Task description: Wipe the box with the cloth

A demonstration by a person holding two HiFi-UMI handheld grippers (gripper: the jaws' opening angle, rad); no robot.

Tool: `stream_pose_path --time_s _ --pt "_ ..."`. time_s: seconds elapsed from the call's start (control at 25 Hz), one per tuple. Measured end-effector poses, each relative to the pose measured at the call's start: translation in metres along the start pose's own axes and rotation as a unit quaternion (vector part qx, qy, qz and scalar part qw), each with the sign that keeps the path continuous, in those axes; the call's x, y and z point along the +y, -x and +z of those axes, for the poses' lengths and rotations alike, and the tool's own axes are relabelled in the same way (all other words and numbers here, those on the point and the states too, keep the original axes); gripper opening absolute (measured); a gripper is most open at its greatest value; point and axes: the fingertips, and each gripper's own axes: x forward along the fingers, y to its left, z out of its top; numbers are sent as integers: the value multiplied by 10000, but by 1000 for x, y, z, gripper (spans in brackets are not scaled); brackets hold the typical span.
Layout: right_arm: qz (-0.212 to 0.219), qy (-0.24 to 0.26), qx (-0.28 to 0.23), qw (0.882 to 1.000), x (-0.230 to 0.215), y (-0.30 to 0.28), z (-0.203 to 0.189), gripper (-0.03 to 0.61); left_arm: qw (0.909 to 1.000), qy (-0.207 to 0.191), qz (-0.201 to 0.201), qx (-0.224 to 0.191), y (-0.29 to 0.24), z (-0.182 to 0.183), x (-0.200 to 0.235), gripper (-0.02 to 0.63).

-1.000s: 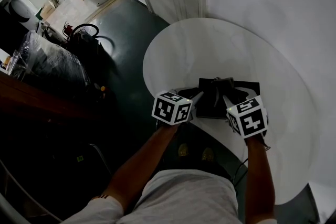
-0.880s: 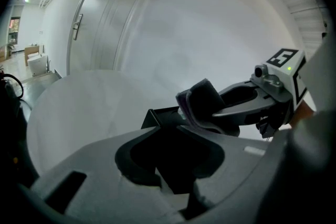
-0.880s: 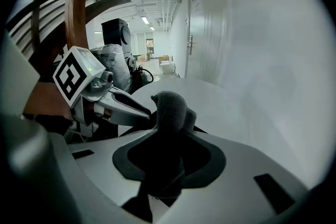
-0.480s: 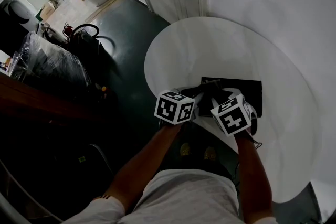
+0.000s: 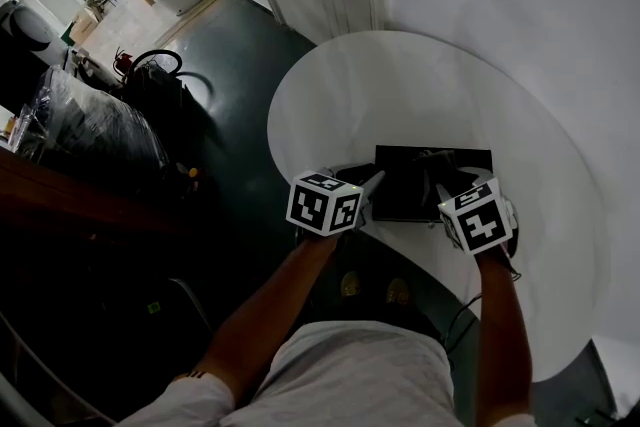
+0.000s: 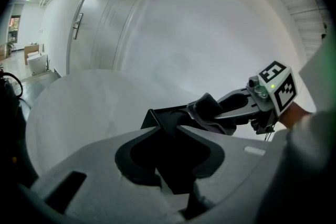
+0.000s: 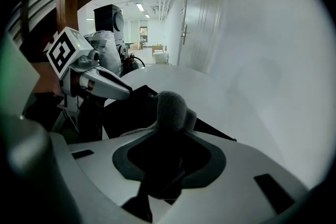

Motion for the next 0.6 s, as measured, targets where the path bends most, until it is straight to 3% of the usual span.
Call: stream_pose_path --time_s 0.28,0.6 --pt "-358 -209 132 9991 -36 16 -26 104 10000 -3 -5 -1 1 1 -1 97" --pt "-429 -314 66 9986 -31 24 -23 104 10000 -9 5 -4 1 0 -1 97"
